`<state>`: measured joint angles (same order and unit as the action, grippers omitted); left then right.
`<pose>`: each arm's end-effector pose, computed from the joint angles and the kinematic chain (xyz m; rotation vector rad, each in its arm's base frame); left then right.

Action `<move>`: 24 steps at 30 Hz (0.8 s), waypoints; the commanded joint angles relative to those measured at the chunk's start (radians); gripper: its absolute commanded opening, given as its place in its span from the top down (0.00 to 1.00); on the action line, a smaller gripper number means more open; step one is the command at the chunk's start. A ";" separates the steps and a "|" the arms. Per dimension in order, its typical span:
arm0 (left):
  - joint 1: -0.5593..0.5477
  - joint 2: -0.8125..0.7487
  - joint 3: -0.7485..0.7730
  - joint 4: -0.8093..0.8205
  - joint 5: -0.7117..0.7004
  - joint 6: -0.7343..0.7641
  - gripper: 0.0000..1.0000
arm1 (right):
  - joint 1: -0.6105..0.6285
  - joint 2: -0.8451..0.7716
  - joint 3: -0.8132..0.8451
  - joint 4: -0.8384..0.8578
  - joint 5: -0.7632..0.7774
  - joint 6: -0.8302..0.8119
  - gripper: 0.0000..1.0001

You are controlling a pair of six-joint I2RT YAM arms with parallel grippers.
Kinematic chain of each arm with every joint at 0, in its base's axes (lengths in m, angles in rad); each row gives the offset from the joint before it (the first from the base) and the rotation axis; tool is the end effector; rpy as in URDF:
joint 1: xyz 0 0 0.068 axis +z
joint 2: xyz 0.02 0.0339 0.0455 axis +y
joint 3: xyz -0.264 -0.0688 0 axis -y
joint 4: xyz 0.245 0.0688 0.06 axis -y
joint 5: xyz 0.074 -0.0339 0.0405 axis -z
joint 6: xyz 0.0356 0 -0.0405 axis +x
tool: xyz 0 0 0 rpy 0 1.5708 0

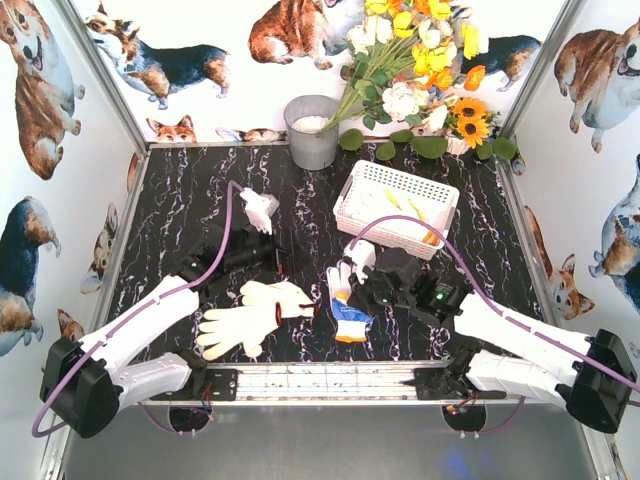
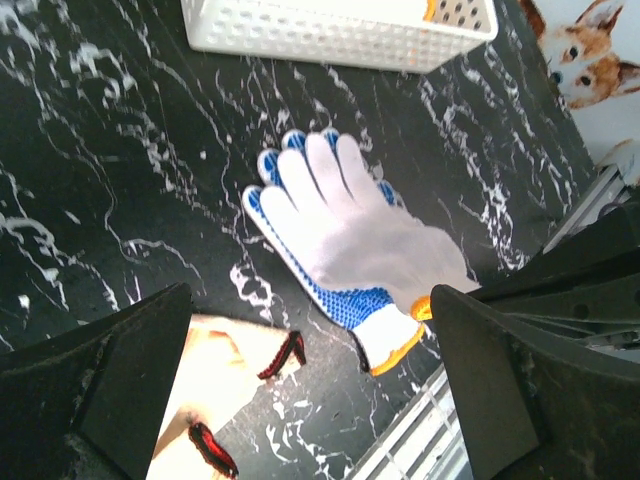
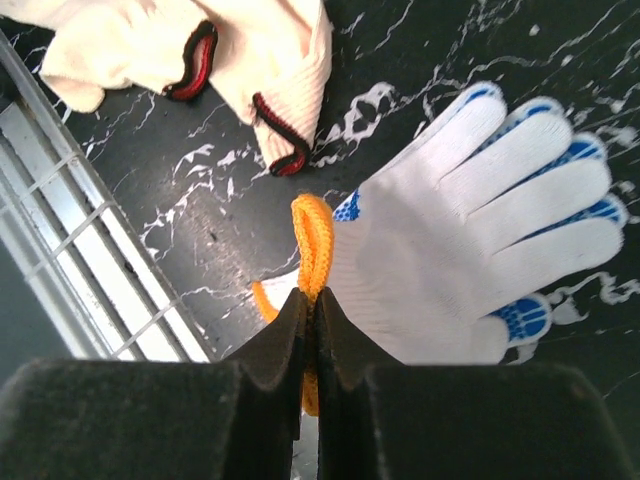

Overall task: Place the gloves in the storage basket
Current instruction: Pair the glove with the glove.

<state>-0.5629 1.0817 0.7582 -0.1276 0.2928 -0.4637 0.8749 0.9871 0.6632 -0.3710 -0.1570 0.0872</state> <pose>0.2014 -0.1392 0.2784 0.3013 2.1113 -0.9264 0.1302 0.1645 0.2428 -0.9808 2.1348 0.6724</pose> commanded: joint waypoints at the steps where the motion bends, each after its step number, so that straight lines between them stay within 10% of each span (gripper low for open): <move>1: 0.011 0.013 -0.051 0.031 0.044 -0.040 0.01 | 0.024 -0.027 -0.012 0.033 -0.009 0.102 1.00; 12: -0.091 -0.007 -0.175 0.191 -0.009 -0.238 0.03 | 0.026 -0.091 -0.008 -0.059 0.024 0.311 0.39; 24: -0.328 0.078 -0.229 0.315 -0.215 -0.451 0.17 | -0.076 -0.042 0.049 -0.283 0.237 0.714 0.44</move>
<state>-0.8356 1.1233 0.5613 0.0891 0.1711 -0.8017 0.8619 0.9459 0.7097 -0.6144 0.0242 0.6014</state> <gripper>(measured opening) 0.867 0.583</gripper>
